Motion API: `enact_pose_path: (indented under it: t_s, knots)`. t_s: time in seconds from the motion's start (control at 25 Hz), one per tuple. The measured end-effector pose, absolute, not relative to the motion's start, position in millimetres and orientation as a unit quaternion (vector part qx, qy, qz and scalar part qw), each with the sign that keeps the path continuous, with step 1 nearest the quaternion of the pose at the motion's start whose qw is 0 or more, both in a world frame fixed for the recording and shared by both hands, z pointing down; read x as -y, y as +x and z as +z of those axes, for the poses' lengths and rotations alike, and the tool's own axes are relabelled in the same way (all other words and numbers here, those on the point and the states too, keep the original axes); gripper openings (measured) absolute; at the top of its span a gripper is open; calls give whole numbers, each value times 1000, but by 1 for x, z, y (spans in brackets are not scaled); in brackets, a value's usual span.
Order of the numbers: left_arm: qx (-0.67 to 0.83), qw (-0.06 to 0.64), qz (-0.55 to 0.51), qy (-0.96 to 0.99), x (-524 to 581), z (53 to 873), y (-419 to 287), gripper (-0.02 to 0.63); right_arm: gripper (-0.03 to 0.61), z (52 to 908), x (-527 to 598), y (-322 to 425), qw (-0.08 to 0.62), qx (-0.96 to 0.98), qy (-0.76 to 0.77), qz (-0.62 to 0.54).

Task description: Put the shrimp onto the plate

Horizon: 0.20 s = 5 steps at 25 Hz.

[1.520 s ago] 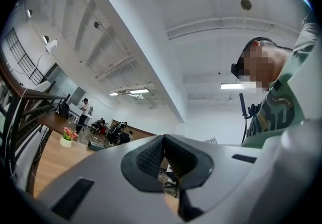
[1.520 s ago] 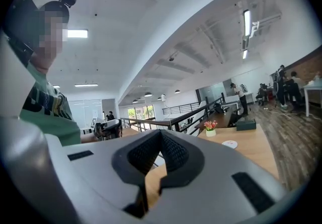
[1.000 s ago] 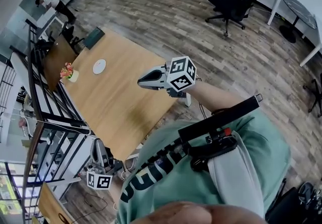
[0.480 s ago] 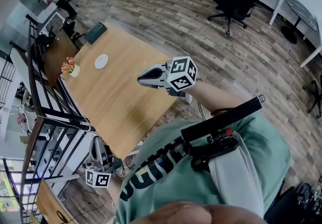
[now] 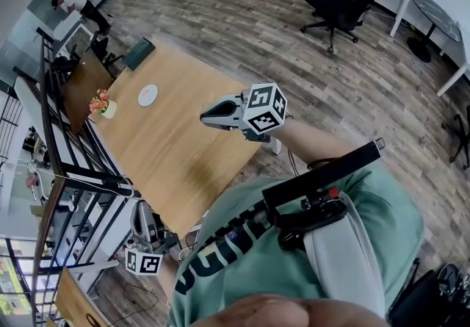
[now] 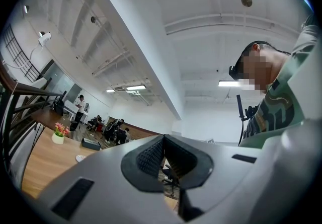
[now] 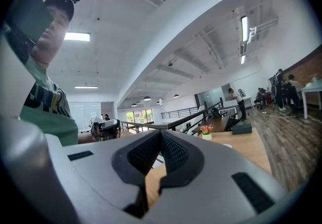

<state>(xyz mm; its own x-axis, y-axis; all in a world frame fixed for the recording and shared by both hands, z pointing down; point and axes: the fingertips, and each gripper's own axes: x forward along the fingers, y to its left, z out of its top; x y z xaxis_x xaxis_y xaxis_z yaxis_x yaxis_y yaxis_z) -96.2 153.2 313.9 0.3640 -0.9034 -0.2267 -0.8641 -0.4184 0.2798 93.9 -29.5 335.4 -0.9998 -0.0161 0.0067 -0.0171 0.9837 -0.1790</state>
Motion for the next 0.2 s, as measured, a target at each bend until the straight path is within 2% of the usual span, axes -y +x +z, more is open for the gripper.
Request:
enact_pose_path:
  t_s: [0.2]
  knots:
    - [537,54,-176,823,-154,312,-92,5,6,336,30,100,5,996,10,90]
